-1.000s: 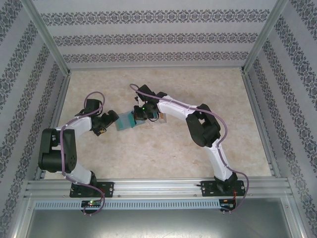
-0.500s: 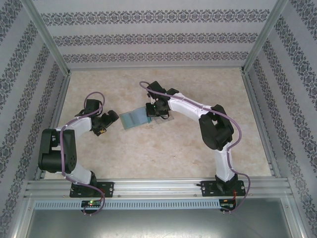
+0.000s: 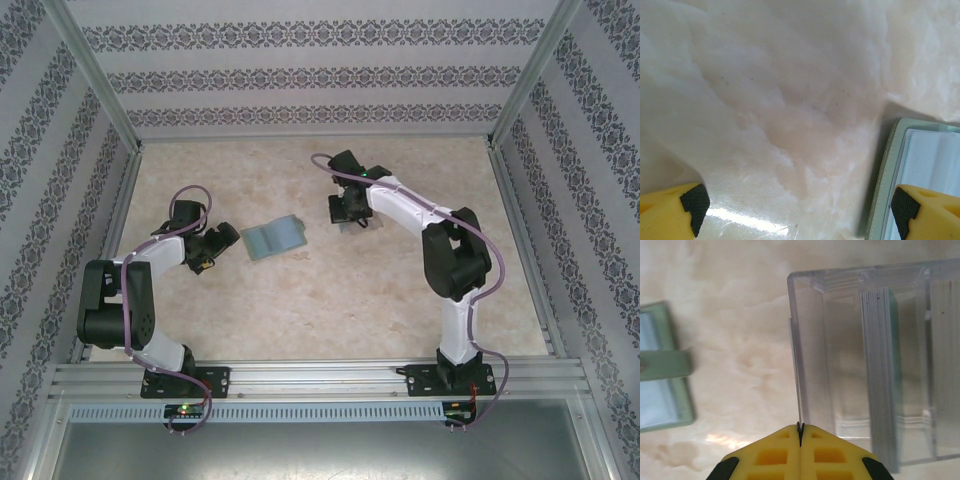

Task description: Put the credit cards into the card holder

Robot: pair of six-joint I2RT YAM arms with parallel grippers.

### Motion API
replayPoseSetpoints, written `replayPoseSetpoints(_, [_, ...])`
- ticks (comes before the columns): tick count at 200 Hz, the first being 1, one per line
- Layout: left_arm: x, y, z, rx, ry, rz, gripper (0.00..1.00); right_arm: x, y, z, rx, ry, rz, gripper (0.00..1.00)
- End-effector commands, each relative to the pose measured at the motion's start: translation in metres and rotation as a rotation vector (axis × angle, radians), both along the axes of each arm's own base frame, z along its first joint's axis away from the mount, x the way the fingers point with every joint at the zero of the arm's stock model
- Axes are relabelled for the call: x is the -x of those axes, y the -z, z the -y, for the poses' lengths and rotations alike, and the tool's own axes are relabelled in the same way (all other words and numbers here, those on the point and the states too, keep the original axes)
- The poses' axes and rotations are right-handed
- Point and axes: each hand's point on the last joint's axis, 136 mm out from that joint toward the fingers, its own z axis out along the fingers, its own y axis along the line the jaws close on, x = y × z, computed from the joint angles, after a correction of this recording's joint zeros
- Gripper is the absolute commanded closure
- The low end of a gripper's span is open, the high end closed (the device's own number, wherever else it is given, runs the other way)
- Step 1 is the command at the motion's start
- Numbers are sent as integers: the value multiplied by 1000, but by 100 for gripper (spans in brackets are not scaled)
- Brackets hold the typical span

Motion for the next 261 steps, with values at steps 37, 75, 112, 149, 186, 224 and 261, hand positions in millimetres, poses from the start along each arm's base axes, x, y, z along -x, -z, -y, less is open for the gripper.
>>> replayPoseSetpoints(37, [9,13,2,27,9,-44,3,0,-48,-15,-149,-42,41,100])
replayPoseSetpoints(75, [7,8,1,20,9,-44,3,24,-80,-109,-456,-215,30,100])
replayPoseSetpoints(112, [6,7,2,23,10,-49,3,34,-73,-177,-604,-335,-55,100])
replayPoseSetpoints(149, [6,5,5,41,15,-44,3,21,-43,-187,-642,-297,-164,100])
replayPoseSetpoints(186, [-3,-5,25,126,76,10,3,16,-13,-185,-650,-304,-216,100])
replayPoseSetpoints(224, [-5,-11,29,136,89,11,3,13,12,-179,-631,-270,-269,100])
replayPoseSetpoints(261, [-4,-12,31,144,84,4,4,12,17,-168,-622,-251,-280,100])
